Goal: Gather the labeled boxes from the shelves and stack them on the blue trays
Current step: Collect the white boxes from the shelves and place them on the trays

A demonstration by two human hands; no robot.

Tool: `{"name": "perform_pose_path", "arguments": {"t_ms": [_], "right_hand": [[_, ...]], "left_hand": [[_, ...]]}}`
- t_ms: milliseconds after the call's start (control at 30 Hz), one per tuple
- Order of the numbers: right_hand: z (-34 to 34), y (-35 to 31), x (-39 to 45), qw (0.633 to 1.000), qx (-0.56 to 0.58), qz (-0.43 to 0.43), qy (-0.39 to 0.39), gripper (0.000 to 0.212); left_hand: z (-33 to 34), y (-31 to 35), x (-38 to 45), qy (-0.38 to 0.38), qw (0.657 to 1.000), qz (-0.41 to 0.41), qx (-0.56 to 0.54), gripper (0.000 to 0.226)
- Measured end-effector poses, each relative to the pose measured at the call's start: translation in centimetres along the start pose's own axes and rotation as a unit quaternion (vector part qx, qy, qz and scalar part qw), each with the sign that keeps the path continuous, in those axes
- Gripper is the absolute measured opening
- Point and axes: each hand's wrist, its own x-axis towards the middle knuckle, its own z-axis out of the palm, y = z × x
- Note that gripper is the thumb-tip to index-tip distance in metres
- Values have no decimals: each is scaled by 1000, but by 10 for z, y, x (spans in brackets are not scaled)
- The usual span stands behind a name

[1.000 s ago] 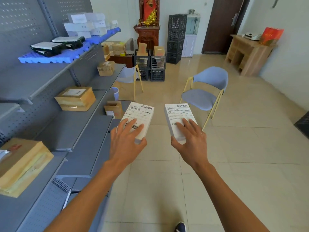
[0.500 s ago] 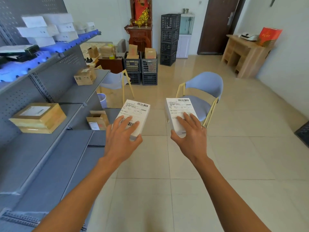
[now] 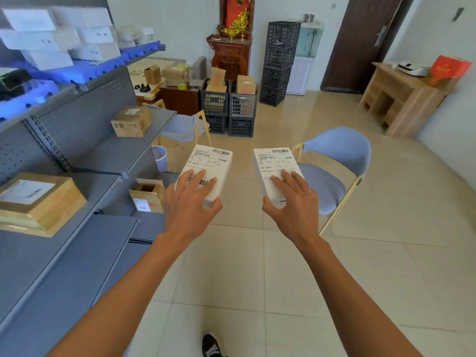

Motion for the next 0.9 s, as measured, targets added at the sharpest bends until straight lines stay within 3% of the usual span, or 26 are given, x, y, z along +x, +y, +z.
{"name": "perform_pose_path", "arguments": {"t_ms": [500,900], "right_hand": [[98,-16,188,999,0,-39,24,54],[210,22,349,996,49,-72,15,55]], "left_hand": [[40,-97,177,42,999,-5,-32,56],[109,-145,316,37,999,-12,3,58]]}}
